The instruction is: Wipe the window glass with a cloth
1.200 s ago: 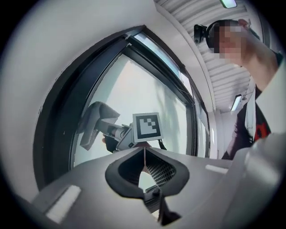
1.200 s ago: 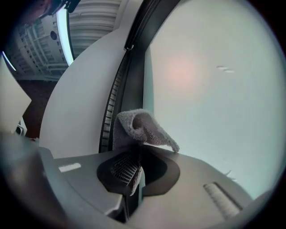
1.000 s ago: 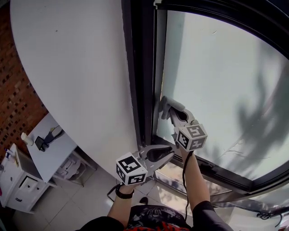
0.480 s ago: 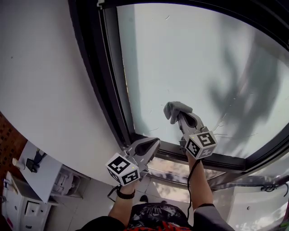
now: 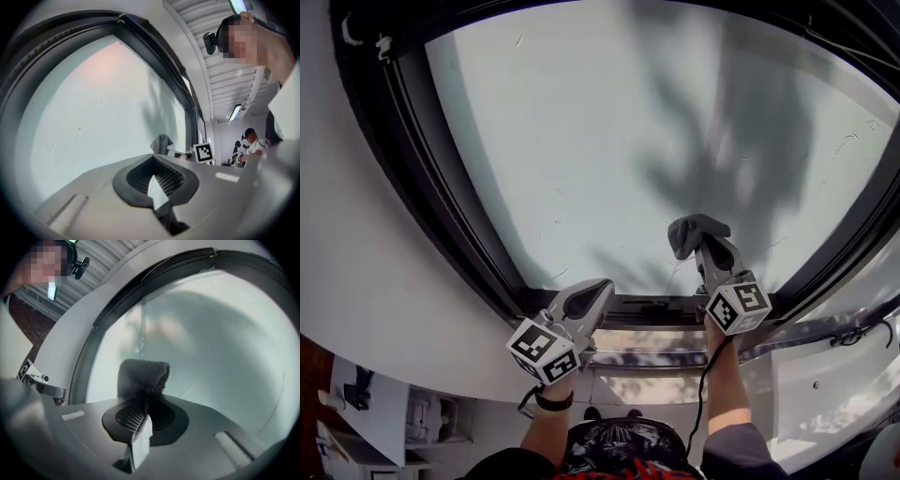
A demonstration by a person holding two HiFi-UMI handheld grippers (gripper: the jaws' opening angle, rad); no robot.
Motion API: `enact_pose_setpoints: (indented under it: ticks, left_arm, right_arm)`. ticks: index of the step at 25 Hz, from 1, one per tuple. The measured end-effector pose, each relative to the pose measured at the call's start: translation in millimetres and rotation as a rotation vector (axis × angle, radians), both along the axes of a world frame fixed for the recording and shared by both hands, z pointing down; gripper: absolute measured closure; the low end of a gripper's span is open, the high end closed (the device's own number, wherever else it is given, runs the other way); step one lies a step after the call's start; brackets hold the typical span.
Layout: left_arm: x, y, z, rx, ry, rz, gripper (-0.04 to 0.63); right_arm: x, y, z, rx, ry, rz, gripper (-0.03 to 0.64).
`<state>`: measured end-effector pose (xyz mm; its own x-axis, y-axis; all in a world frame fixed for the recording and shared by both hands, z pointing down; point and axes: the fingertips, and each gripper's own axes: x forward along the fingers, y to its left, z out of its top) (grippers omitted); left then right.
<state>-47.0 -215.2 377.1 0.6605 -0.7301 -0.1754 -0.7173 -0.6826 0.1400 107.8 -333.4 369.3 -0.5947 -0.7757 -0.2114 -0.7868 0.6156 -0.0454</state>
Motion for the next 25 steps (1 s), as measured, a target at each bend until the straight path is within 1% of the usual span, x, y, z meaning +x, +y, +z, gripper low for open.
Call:
enact_pose_setpoints:
  ticks: [2,4,6,9,11,15,17,19,21,23,25]
  left_arm:
    - [15,-7,-1,-0.014,0.018,0.03,0.588]
    - [30,-15,3,-0.032,0.032,0.061,0.588]
    - [42,-20,6,-0.048,0.023,0.076,0.588]
    - [55,-26,8,-0.066,0.004,0.076,0.588]
    - [61,-31,10,-0.077,-0.009,0.074,0.588]
    - [70,-33,10,-0.086,-0.024,0.095,0.588]
    - [71,-34,9,-0.086,-0.035,0.09,0.589]
    - [69,-36,12,-0.087,-0.054,0.066,0.589]
    - [68,-37,15,-0.09,-0.061,0.059,0.589]
    - [66,-34,16,-0.091,-0.063,0.059,0.589]
    - [59,-31,16,-0.087,-0.063,0.034,0.589]
  right_arm:
    - [37,-5,4,-0.006,-0.009,0.056,0.6]
    - [80,-8,9,-0.022,-0.015,0.135,0.6]
    - [123,-11,16,-0.043,-0.021,0.212,0.6]
    - [182,-18,26,-0.079,-0.04,0.301,0.6]
    - [220,-23,33,-0.093,-0.027,0.368,0.6]
    - [296,-27,41,-0.137,-0.006,0.547,0.6]
    - [327,-25,45,-0.157,-0.002,0.627,0.601]
    - [334,-26,51,-0.168,0.002,0.64,0.601]
    - [322,-27,55,-0.169,-0.028,0.607,0.601]
    - [293,-24,53,-0.139,-0.044,0.533,0.601]
    - [244,-20,47,-0.095,-0.011,0.434,0.601]
